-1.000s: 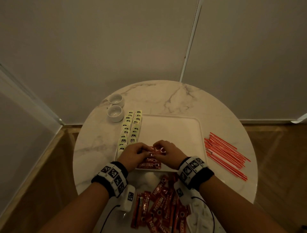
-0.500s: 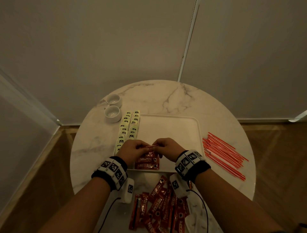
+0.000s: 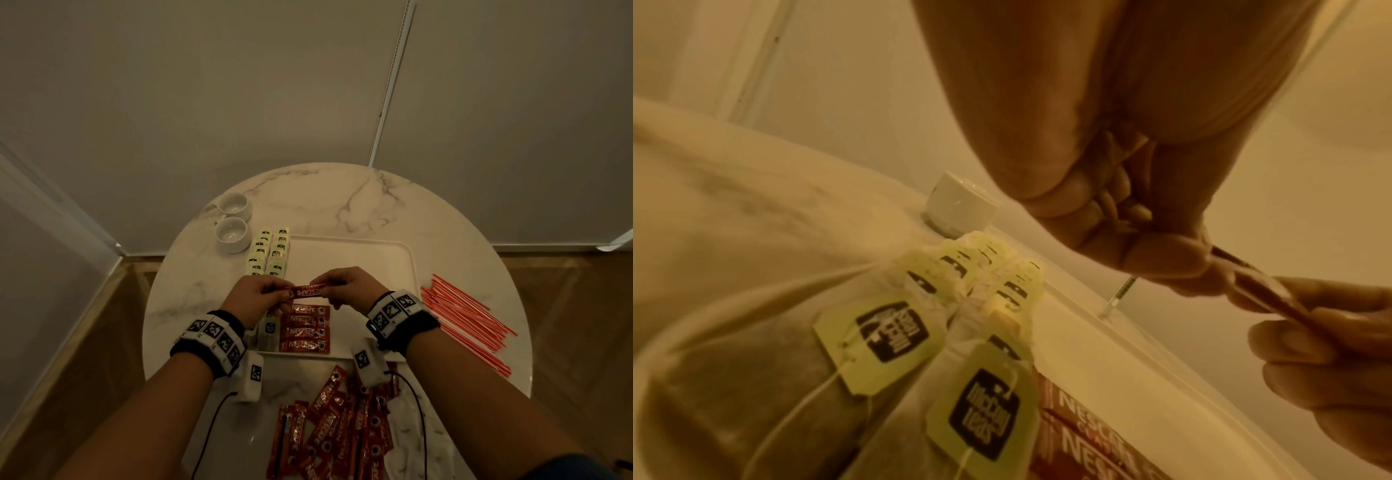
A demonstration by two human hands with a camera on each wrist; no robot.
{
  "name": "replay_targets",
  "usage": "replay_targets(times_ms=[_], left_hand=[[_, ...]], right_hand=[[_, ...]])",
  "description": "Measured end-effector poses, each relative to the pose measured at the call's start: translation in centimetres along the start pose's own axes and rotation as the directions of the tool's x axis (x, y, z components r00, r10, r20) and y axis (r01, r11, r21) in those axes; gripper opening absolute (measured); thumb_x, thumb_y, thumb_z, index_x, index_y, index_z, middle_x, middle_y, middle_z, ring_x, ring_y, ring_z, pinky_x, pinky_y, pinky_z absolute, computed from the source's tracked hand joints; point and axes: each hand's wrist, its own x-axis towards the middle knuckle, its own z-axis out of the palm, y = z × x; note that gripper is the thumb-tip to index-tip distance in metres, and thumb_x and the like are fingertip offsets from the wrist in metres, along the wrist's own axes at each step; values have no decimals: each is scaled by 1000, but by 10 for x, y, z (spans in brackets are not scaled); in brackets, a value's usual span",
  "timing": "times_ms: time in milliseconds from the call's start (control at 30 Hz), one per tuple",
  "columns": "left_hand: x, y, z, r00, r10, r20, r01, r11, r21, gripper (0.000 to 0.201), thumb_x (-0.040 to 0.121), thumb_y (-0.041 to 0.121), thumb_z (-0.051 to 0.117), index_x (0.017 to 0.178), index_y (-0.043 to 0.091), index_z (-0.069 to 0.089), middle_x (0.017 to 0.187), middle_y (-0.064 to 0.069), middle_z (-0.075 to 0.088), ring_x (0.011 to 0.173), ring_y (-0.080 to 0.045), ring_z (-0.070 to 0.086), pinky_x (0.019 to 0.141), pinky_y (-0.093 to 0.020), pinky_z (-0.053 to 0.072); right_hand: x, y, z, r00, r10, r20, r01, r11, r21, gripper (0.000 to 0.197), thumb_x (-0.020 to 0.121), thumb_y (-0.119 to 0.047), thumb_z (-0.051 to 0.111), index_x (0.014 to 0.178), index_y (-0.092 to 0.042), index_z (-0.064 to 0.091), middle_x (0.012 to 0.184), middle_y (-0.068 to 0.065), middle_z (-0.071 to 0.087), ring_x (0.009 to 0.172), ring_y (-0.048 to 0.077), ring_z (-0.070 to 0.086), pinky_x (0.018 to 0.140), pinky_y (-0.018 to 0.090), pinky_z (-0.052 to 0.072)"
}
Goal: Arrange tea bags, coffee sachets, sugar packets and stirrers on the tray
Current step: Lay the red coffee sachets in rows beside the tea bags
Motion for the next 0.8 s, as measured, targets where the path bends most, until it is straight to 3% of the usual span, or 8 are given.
replay_targets(times_ms=[100,233,333,467,533,600,700,800], left_hand=[[5,-4,-2,999,-28,-37,25,997,-76,18,88,-3,59,95,10,69,77,-8,71,61,-10,66,58,-18,53],[15,-10,-1,998,-51,-37,46,991,-129,22,90,-4,55,101,9,68,78,-11,69,62,-14,64,61,-22,56],[22,-18,3,990,-89,-110,79,993,-92,27,93,-4,50,115,4,63,80,-10,68,63,-14,63,60,-23,55],[23,-27,10,965,-85,-247,109,991,84,30,94,6,49,121,15,59,89,-5,69,79,-16,64,71,-27,51],[20,-28,14,962,-48,-269,105,973,204,29,94,9,48,120,18,59,105,-2,65,93,-17,60,81,-30,50],[18,-30,18,964,8,-265,73,954,292,29,93,7,49,118,19,60,115,0,58,105,-17,55,92,-34,49],[17,-27,22,968,96,-232,7,915,404,28,92,16,56,120,18,60,118,2,53,113,-14,44,101,-31,39],[17,-17,27,979,102,-174,-27,922,387,32,89,29,61,121,22,61,106,6,60,99,-11,52,91,-31,44]], right_hand=[[3,4,3,1000,24,4,-24,954,300,25,88,5,57,103,-10,69,80,6,63,70,14,55,68,26,49],[10,10,3,998,65,-13,-55,929,365,25,89,5,56,106,-7,70,78,6,63,69,14,56,67,26,50],[19,15,2,991,108,-82,-91,977,190,25,89,-1,58,110,-10,71,83,5,67,70,10,56,60,22,48],[33,24,4,963,160,-217,-157,987,32,25,87,-3,62,107,-12,73,77,-3,65,66,4,50,52,12,39],[39,29,7,948,199,-247,-200,980,22,24,86,-1,63,105,-11,73,77,-3,64,67,4,51,55,11,38],[43,33,9,943,213,-255,-217,976,11,23,86,-1,62,103,-12,74,86,2,67,75,9,56,66,16,43],[45,31,8,959,144,-245,-151,988,-10,28,87,2,53,96,-13,75,91,-1,67,82,11,57,68,16,42],[42,19,4,984,1,-176,-19,995,-102,32,88,4,47,99,-12,73,96,-2,61,80,3,53,61,8,37]])
